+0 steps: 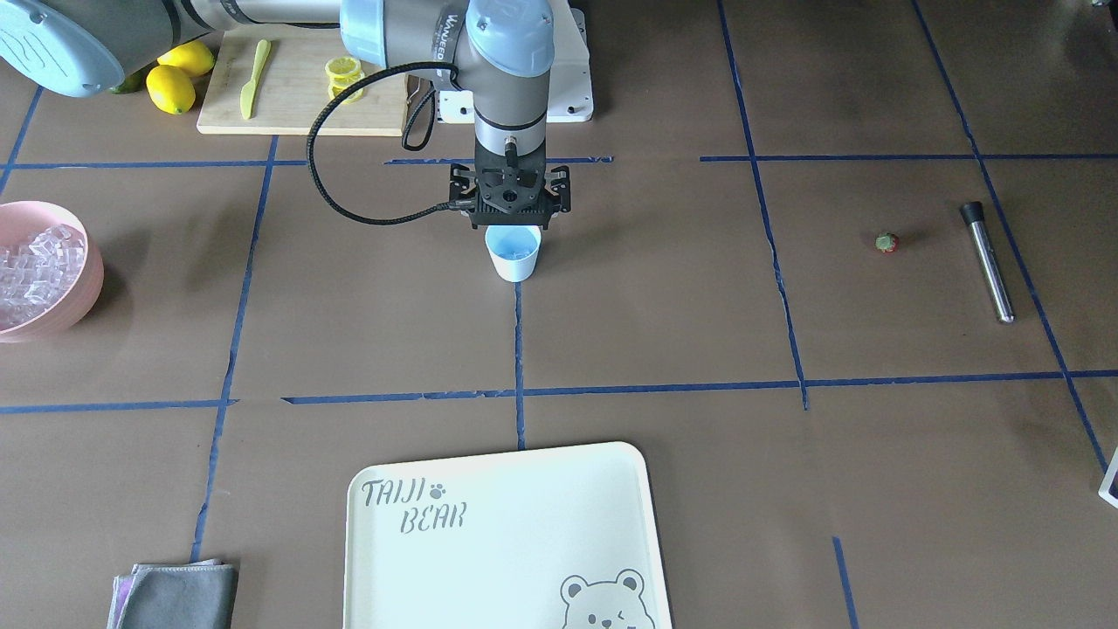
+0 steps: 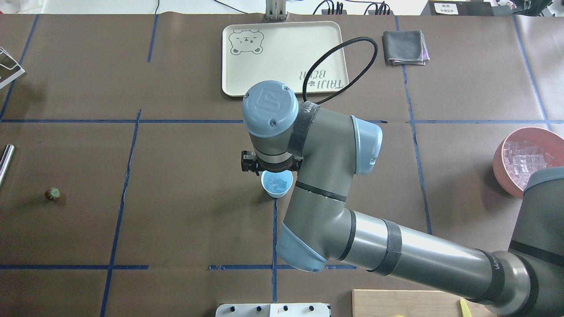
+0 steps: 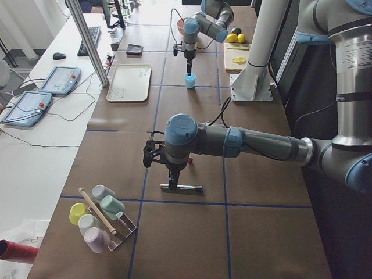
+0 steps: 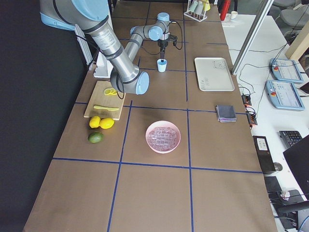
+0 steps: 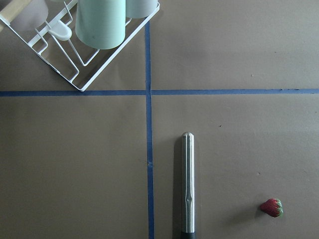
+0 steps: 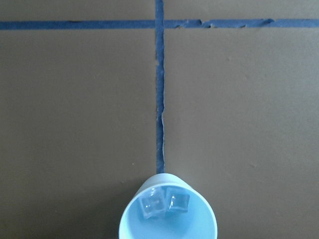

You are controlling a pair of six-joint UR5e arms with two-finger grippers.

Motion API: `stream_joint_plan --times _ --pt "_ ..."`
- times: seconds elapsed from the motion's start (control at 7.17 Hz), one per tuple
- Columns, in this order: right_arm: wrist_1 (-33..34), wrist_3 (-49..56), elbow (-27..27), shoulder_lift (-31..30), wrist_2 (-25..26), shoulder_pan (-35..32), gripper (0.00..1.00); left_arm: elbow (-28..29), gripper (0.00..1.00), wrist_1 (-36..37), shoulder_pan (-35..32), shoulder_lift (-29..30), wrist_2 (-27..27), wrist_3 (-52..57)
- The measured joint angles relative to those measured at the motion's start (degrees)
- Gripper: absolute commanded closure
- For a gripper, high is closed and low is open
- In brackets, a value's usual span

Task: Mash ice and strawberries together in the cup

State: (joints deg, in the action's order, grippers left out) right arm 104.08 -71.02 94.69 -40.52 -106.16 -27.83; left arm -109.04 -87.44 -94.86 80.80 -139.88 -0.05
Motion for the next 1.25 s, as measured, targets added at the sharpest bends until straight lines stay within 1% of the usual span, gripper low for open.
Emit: stream_joint_plan --times 0.28,0.42,0.56,0.84,0.98,1.25 --pt "4.04 2.39 5.70 -2.21 -0.54 -4.45 0.01 -1.59 0.00 -1.12 2.26 0.20 0.27 -0.30" --pt "5.39 6.67 9.11 -4.80 -1.76 -7.96 0.01 -3.25 0.00 -1.76 4.62 0.27 0.43 -2.50" --pt "5.88 13.31 12.24 -8.37 -4.87 -13.06 0.01 -5.19 0.01 -3.10 7.62 0.26 0.49 -7.86" --pt "5.72 30.20 15.85 -16.55 -13.51 -25.41 0.01 -8.34 0.03 -8.87 14.75 0.06 0.91 -22.92" --pt "5.58 39.51 16.40 -20.84 -16.54 -30.94 0.01 -8.84 0.03 -12.80 19.08 -0.27 2.55 -30.06" --pt "5.46 55.35 16.29 -28.03 -20.44 -40.35 0.01 -7.53 0.03 -23.92 28.20 -2.48 9.50 -42.42"
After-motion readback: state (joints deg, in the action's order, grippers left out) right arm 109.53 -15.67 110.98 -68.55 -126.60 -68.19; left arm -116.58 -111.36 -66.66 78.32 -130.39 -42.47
